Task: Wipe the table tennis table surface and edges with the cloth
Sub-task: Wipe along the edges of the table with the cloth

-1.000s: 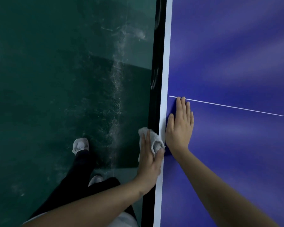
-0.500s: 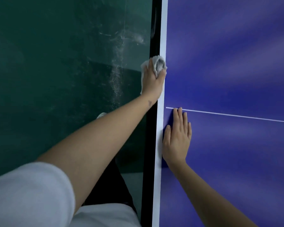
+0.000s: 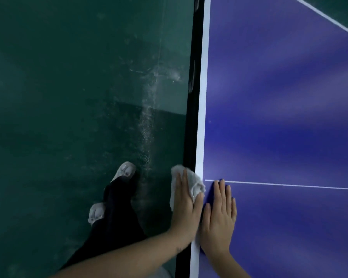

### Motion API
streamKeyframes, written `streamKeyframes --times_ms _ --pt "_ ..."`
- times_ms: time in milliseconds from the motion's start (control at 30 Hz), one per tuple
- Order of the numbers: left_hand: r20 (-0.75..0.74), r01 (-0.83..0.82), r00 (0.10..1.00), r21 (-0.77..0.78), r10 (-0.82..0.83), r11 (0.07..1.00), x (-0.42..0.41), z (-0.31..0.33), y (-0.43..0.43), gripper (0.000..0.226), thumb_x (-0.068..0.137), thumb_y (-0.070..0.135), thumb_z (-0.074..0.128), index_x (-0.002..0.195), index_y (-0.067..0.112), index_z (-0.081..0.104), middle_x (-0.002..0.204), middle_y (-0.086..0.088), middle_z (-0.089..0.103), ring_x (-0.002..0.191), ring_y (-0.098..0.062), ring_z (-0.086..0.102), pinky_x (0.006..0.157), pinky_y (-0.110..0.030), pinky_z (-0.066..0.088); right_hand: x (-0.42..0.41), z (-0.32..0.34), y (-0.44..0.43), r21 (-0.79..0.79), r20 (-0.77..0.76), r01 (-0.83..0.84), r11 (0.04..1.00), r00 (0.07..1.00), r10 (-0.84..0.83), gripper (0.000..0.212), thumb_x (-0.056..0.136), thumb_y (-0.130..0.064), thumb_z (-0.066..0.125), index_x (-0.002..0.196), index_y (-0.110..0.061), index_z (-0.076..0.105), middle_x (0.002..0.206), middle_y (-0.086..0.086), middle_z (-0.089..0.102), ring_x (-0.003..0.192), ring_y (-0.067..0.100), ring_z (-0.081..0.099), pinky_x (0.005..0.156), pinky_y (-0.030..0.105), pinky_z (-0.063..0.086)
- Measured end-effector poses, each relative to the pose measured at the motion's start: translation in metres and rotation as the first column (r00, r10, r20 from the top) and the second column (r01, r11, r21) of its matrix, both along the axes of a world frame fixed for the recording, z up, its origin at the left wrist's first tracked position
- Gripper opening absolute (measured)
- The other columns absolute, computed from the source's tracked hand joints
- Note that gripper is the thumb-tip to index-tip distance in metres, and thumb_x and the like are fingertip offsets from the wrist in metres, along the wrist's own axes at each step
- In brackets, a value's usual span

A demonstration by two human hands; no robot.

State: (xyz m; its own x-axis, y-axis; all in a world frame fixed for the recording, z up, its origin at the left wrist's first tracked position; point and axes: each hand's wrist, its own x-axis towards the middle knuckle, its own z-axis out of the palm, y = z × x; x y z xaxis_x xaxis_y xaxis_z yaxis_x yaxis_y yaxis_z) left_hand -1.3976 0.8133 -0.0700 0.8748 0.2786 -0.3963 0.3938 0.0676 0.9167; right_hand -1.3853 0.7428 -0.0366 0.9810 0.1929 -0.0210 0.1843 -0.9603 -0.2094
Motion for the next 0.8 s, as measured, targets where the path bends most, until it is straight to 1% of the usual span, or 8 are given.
streamKeyframes --times_ms 133,200,267,367,467,567,667,800 --pt "-0.012 0.021 1.000 -0.018 -0.021 1.000 0.031 0.002 0.018 0.062 0.100 0.029 0.037 0.135 0.037 -0.013 0.143 0.024 -0.024 0.131 0.015 -0.022 0.104 -0.001 -0.009 0.002 0.004 0.002 0.025 -0.026 0.005 1.000 1.000 -0.004 0.056 0.084 -0.022 0.031 0.135 -0.002 0.043 0.142 0.010 0.038 0.133 0.020 0.028 0.110 0.028 0.013" --pt "0.001 -0.008 1.000 -0.068 0.008 0.998 0.063 0.006 0.035 0.062 0.100 0.028 0.038 0.134 0.039 -0.013 0.143 0.023 -0.024 0.130 0.015 -0.023 0.107 -0.005 -0.008 0.007 0.006 0.002 0.095 -0.029 0.035 0.995 0.999 -0.033 0.055 0.082 -0.022 0.035 0.134 -0.007 0.042 0.140 0.010 0.043 0.131 0.021 0.034 0.108 0.037 0.024" --pt "0.024 -0.036 0.999 -0.077 0.038 0.996 0.099 0.007 0.052 0.062 0.100 0.026 0.039 0.138 0.038 -0.008 0.150 0.013 -0.021 0.140 0.000 -0.018 0.117 -0.022 -0.003 0.020 0.011 0.010 0.241 -0.065 0.133 0.961 0.990 -0.121 0.057 0.079 -0.016 0.042 0.136 -0.014 0.037 0.139 0.005 0.044 0.125 0.029 0.046 0.101 0.051 0.037" --pt "0.031 -0.080 0.996 -0.055 0.082 0.995 0.159 0.006 0.077 0.059 0.098 0.020 0.043 0.149 0.011 0.014 0.156 -0.013 0.010 0.144 -0.028 0.013 0.117 -0.044 0.016 0.067 0.019 0.030 0.385 -0.085 0.220 0.896 0.976 -0.203 0.059 0.082 -0.010 0.043 0.137 -0.025 0.027 0.141 -0.007 0.034 0.123 0.036 0.047 0.102 0.057 0.035" --pt "0.046 -0.097 0.994 -0.025 0.098 0.995 0.227 0.004 0.108 0.048 0.097 0.014 0.045 0.139 -0.004 0.031 0.145 -0.025 0.027 0.134 -0.038 0.030 0.111 -0.049 0.026 0.138 0.020 0.059 0.458 0.013 0.095 0.884 0.993 -0.113 0.052 0.089 -0.009 0.040 0.139 -0.015 0.027 0.143 -0.001 0.029 0.134 0.026 0.034 0.112 0.050 0.025" --pt "0.034 -0.091 0.995 -0.041 0.093 0.995 0.296 0.002 0.141 0.041 0.092 0.009 0.047 0.124 -0.015 0.038 0.125 -0.036 0.040 0.115 -0.048 0.042 0.099 -0.054 0.038 0.219 0.017 0.083 0.429 0.098 0.009 0.903 0.994 -0.057 0.050 0.091 -0.006 0.038 0.141 -0.002 0.032 0.147 0.005 0.030 0.139 0.027 0.029 0.115 0.038 0.020" --pt "0.014 -0.095 0.995 -0.049 0.096 0.994 0.329 0.002 0.159 0.052 0.092 0.021 0.047 0.136 -0.005 0.034 0.135 -0.029 0.040 0.125 -0.042 0.040 0.105 -0.050 0.035 0.284 0.018 0.105 0.415 0.106 -0.017 0.910 0.994 -0.029 0.051 0.092 -0.007 0.036 0.143 -0.001 0.031 0.151 0.011 0.031 0.143 0.025 0.023 0.115 0.031 0.016" --pt "0.036 -0.161 0.986 -0.021 0.162 0.987 0.322 0.003 0.148 0.047 0.097 0.022 0.043 0.140 0.007 0.031 0.137 -0.020 0.042 0.126 -0.033 0.043 0.104 -0.049 0.037 0.339 0.013 0.128 0.365 0.080 -0.053 0.929 0.996 0.025 0.051 0.096 -0.010 0.036 0.146 -0.006 0.026 0.155 0.006 0.024 0.145 0.019 0.014 0.115 0.027 0.011"
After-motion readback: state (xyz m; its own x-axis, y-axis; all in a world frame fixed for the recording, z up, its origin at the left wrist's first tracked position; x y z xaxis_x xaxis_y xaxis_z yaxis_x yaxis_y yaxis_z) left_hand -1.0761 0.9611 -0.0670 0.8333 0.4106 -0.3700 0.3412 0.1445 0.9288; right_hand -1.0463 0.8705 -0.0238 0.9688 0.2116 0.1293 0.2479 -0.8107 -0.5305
